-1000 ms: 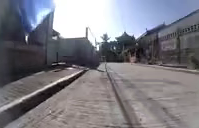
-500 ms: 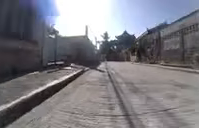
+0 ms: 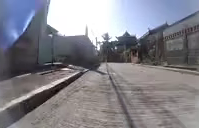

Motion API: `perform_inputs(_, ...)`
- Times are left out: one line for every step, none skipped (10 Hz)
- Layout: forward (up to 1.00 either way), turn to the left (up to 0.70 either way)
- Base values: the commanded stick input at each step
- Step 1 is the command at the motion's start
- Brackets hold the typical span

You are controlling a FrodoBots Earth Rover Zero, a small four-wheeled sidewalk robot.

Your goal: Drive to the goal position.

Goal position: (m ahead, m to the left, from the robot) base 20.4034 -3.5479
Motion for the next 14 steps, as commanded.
perform_inputs(0.85, -0.03)
perform_inputs(0.85, -0.03)
perform_inputs(0.85, -0.03)
perform_inputs(0.85, -0.03)
perform_inputs(0.85, -0.03)
perform_inputs(0.85, -0.03)
perform_inputs(0.85, -0.03)
perform_inputs(0.85, -0.03)
perform_inputs(0.85, -0.08)
perform_inputs(0.85, -0.26)
perform_inputs(0.85, -0.34)
perform_inputs(0.85, -0.34)
perform_inputs(0.85, -0.34)
perform_inputs(0.85, -0.16)
